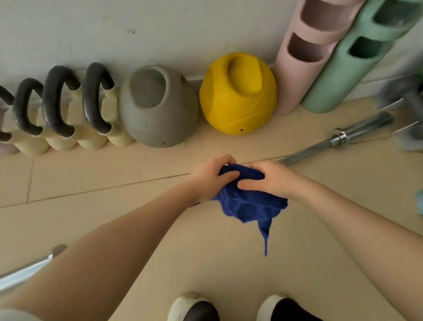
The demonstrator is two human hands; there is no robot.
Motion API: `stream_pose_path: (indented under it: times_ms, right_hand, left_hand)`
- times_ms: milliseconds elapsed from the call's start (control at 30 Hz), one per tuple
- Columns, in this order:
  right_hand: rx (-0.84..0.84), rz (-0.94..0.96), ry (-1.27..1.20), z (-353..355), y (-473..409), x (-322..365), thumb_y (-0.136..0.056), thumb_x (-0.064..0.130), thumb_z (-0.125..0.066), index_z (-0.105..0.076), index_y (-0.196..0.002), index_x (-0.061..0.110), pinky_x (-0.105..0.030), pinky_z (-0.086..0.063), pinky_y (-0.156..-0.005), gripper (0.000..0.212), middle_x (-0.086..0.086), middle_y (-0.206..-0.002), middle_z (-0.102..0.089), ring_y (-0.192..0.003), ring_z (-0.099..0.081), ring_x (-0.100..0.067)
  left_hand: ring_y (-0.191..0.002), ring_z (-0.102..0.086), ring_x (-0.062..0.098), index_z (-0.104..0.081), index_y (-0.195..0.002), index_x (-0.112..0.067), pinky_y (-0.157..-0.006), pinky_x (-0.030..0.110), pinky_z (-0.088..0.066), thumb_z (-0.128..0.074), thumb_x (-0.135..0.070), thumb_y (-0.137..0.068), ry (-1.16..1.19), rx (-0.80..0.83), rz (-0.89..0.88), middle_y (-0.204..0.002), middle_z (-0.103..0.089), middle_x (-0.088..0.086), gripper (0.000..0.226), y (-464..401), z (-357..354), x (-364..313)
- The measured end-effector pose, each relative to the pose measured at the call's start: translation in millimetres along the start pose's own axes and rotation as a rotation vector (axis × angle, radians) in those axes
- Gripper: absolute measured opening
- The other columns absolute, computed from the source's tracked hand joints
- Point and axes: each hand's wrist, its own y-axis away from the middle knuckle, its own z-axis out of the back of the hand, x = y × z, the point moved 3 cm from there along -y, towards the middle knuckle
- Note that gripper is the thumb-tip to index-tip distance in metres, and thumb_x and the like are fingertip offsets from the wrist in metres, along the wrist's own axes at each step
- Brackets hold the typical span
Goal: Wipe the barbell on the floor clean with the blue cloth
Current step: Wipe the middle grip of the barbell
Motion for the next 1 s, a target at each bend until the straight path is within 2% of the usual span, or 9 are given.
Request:
stream_pose_path:
  times_ms: [67,200,300,400,533,700,800,900,1000]
  right_hand:
    - [0.029,-0.013,0.216,0.6,0.9,5.5,-0.074,0.037,-0.068,-0.065,-0.104,0.025,-0.037,-0.053,-0.079,0.033,0.001,-0.093,-0.071,-0.089,-0.065,-0.018]
    - [-0.194,0.057,0.524,9.6,-4.6,18.3,-0.076,0.037,-0.067,-0.065,-0.097,0.02,-0.04,-0.049,-0.078,0.027,-0.006,-0.089,-0.068,-0.089,-0.058,-0.026]
    - [-0.124,-0.056,0.326,15.7,-12.7,17.7,-0.076,0.037,-0.07,-0.067,-0.092,0.014,-0.035,-0.051,-0.073,0.027,-0.006,-0.085,-0.069,-0.079,-0.061,-0.021]
    - [-0.098,-0.154,-0.006,16.9,-12.0,11.7,-0.084,0.027,-0.065,-0.063,-0.081,0.011,-0.025,-0.041,-0.06,0.016,-0.002,-0.073,-0.064,-0.066,-0.056,-0.013]
    - [-0.303,-0.201,-0.483,11.2,-23.9,-18.1,-0.09,0.019,-0.058,-0.059,-0.099,0.013,-0.027,-0.047,-0.069,0.01,-0.004,-0.091,-0.066,-0.086,-0.061,-0.019]
    - [-0.614,-0.164,-0.243,13.8,-45.6,-38.7,-0.089,0.028,-0.058,-0.047,-0.098,0.013,-0.031,-0.041,-0.074,0.021,-0.003,-0.098,-0.057,-0.091,-0.055,-0.02]
    - [-0.389,0.136,-0.02,17.1,-46.3,-43.0,-0.082,0.031,-0.067,-0.053,-0.114,0.013,-0.034,-0.045,-0.088,0.04,-0.003,-0.115,-0.057,-0.105,-0.055,-0.018]
    - [-0.057,0.394,0.321,23.5,-45.8,-68.8,-0.078,0.018,-0.067,-0.04,-0.139,0.014,-0.031,-0.034,-0.108,0.067,-0.004,-0.147,-0.031,-0.13,-0.037,-0.014]
    - [-0.051,0.409,0.363,38.0,-52.8,-98.4,-0.079,0.008,-0.064,-0.035,-0.142,0.018,-0.034,-0.039,-0.104,0.069,-0.007,-0.148,-0.024,-0.128,-0.04,-0.017]
  left_hand:
    - [-0.086,-0.052,0.017,-0.054,-0.1,-0.018,-0.08,0.033,-0.043,-0.047,-0.017,-0.095,0.075,-0.051,-0.007,-0.091,-0.058,0.0,0.009,7.2,2.6,0.9]
    - [-0.08,-0.051,0.015,-0.047,-0.095,-0.022,-0.066,0.024,-0.037,-0.04,-0.016,-0.098,0.232,-0.166,0.072,-0.083,-0.056,-0.003,0.01,16.7,9.1,12.0]
    - [-0.077,-0.05,0.017,-0.046,-0.094,-0.022,-0.06,0.022,-0.038,-0.04,-0.016,-0.098,0.317,-0.178,0.14,-0.081,-0.055,-0.002,0.009,15.5,6.7,25.8]
    - [-0.08,-0.054,0.021,-0.05,-0.091,-0.021,-0.068,0.031,-0.044,-0.045,-0.02,-0.095,0.415,-0.127,0.242,-0.077,-0.057,-0.003,0.006,4.6,-6.2,32.4]
    - [-0.082,-0.059,0.025,-0.056,-0.088,-0.019,-0.082,0.042,-0.054,-0.048,-0.022,-0.095,0.73,-0.05,0.357,-0.081,-0.059,0.003,0.011,-10.9,-33.7,27.1]
    - [-0.082,-0.06,0.023,-0.047,-0.114,-0.009,-0.073,0.042,-0.054,-0.036,-0.019,-0.101,1.15,-0.151,0.614,-0.099,-0.057,0.009,0.02,-42.5,-75.9,8.0]
    - [-0.102,-0.06,0.034,-0.048,-0.123,0.0,-0.084,0.047,-0.05,-0.028,-0.015,-0.101,1.468,-0.174,0.687,-0.105,-0.059,0.014,0.033,-61.8,-84.5,-5.3]
    - [-0.087,-0.061,0.032,-0.052,-0.11,0.001,-0.081,0.043,-0.052,-0.026,-0.009,-0.099,1.593,-0.169,0.667,-0.094,-0.06,0.018,0.03,-72.1,-86.1,-1.0]
    - [-0.085,-0.063,0.028,-0.057,-0.102,-0.001,-0.07,0.031,-0.058,-0.03,-0.012,-0.098,1.639,-0.085,0.645,-0.096,-0.063,0.018,0.03,-80.3,-92.2,-2.0]
